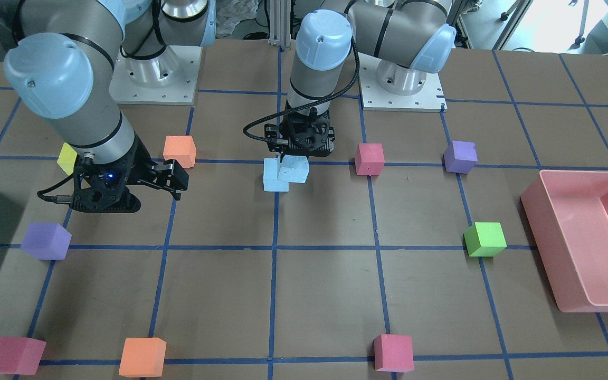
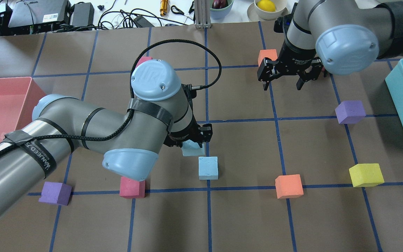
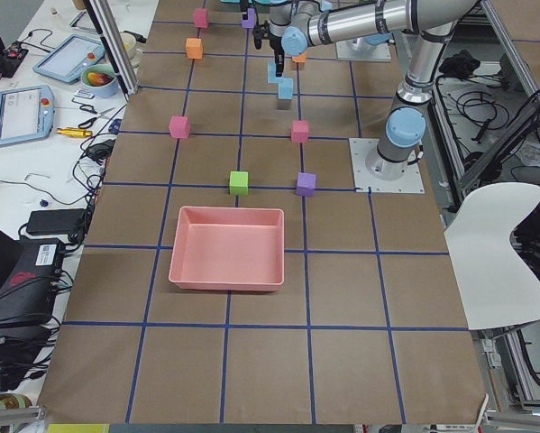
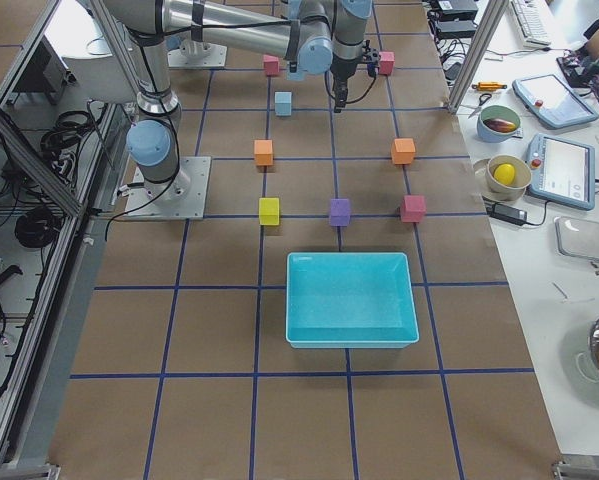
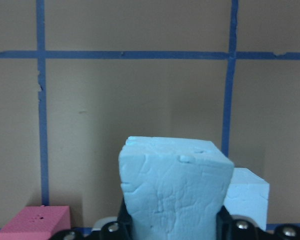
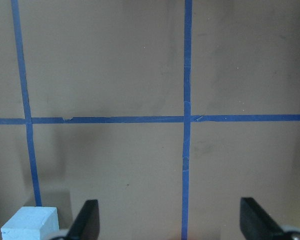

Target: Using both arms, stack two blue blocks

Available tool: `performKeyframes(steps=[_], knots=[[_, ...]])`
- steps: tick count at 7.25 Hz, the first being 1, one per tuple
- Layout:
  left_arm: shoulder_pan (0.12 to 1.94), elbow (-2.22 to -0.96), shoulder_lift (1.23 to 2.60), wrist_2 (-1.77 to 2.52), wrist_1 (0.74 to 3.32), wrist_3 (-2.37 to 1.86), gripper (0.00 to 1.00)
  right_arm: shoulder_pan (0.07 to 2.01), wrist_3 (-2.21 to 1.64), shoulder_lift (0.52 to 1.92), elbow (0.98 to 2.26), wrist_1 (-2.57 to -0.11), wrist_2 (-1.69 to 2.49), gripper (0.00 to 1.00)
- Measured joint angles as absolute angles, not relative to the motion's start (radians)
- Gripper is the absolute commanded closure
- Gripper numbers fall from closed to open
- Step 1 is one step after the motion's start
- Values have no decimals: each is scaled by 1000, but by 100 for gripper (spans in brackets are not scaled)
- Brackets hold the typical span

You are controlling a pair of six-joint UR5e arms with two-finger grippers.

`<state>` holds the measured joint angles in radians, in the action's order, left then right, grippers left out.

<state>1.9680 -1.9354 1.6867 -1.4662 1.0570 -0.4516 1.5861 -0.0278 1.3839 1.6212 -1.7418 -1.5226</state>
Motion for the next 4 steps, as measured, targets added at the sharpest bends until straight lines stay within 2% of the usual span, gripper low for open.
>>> performKeyframes(steps=[4], knots=[[2028,-1939,1737,-1473,1007,-499,96,1570,-34,1448,1630,-1692,-1617,0]])
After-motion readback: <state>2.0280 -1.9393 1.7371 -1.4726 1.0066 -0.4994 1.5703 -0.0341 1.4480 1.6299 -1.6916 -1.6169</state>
